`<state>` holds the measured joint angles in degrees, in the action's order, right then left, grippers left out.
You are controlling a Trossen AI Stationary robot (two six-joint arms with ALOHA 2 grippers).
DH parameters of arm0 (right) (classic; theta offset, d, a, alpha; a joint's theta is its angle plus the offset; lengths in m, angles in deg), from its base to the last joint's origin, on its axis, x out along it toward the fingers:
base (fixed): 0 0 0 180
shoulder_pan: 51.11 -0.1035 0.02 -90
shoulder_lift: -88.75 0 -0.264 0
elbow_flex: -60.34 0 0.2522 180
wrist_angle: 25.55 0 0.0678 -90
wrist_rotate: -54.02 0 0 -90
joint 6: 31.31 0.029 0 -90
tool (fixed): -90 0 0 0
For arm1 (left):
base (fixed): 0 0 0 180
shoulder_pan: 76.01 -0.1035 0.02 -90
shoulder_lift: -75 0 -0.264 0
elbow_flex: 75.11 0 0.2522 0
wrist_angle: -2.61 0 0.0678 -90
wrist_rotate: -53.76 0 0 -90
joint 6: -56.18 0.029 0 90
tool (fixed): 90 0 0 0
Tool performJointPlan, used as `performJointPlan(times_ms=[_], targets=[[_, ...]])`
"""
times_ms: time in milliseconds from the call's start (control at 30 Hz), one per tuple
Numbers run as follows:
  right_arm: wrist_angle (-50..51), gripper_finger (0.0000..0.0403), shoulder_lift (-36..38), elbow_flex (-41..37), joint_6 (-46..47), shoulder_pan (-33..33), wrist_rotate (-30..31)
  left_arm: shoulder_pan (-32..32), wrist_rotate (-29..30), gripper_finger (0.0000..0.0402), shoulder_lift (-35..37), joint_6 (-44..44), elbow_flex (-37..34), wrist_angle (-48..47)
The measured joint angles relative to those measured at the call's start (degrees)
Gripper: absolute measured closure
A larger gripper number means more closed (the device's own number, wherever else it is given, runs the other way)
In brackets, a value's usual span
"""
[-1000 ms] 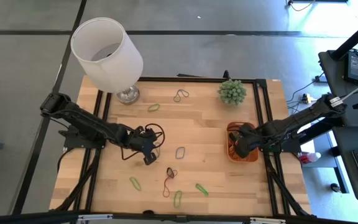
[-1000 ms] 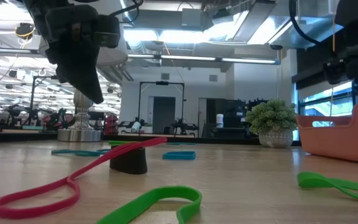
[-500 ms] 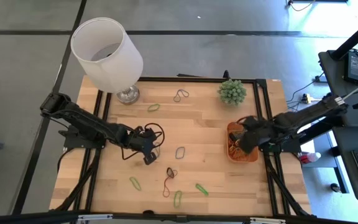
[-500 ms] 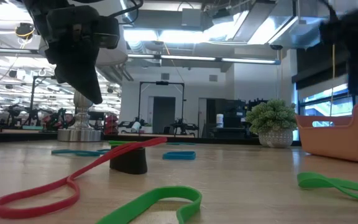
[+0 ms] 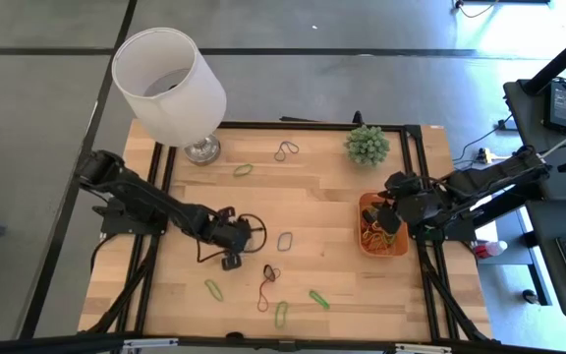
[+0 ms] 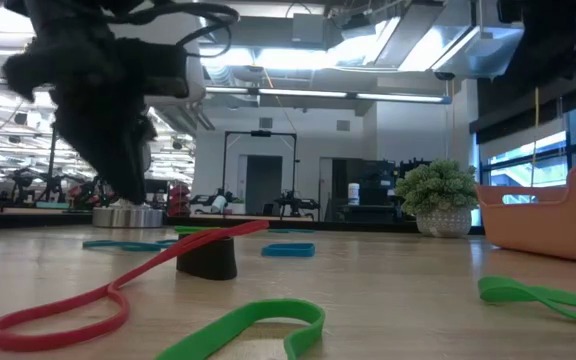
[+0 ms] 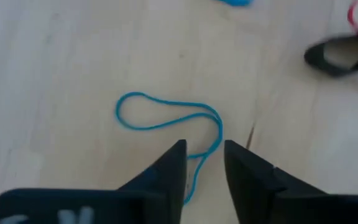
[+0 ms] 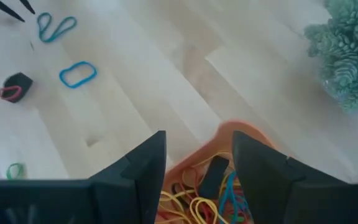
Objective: Pick and place rubber bands into bin
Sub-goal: Put the blue rubber band into the orange bin
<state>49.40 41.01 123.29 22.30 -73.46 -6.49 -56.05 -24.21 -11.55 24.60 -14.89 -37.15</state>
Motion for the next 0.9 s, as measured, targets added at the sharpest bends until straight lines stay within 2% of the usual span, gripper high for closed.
performJointPlan(times_ms=[200, 367, 500, 667, 800, 900], targets=[[-0.28, 0.0218, -0.02, -0.71, 0.18, 0.00, 0.00, 1.29, -0.79, 0.0260, -5.79, 7.59, 0.00, 4.25], [-0.66, 0.0218, -0.02, -0.72, 0.20, 0.00, -0.02, 1.47, -1.32, 0.0260, -10.30, 10.16, 0.33, 4.96], [-0.70, 0.0218, -0.02, -0.70, 0.24, 0.00, -0.02, 1.47, -1.53, 0.0294, -11.52, 9.76, 0.44, 5.32], [-1.92, 0.0218, -0.08, -0.70, -0.31, 0.00, 0.08, 1.28, -1.00, 0.0388, -10.18, 9.78, 1.04, 4.79], [-5.97, 0.0218, -0.44, -0.72, -3.35, 0.00, 0.44, 1.47, -0.54, 0.0398, -7.82, 9.84, 2.64, 3.48], [-14.36, 0.0218, -1.22, -0.72, -11.28, 0.00, 0.48, 1.25, -0.43, 0.0398, -4.35, 9.83, 4.18, 1.00]])
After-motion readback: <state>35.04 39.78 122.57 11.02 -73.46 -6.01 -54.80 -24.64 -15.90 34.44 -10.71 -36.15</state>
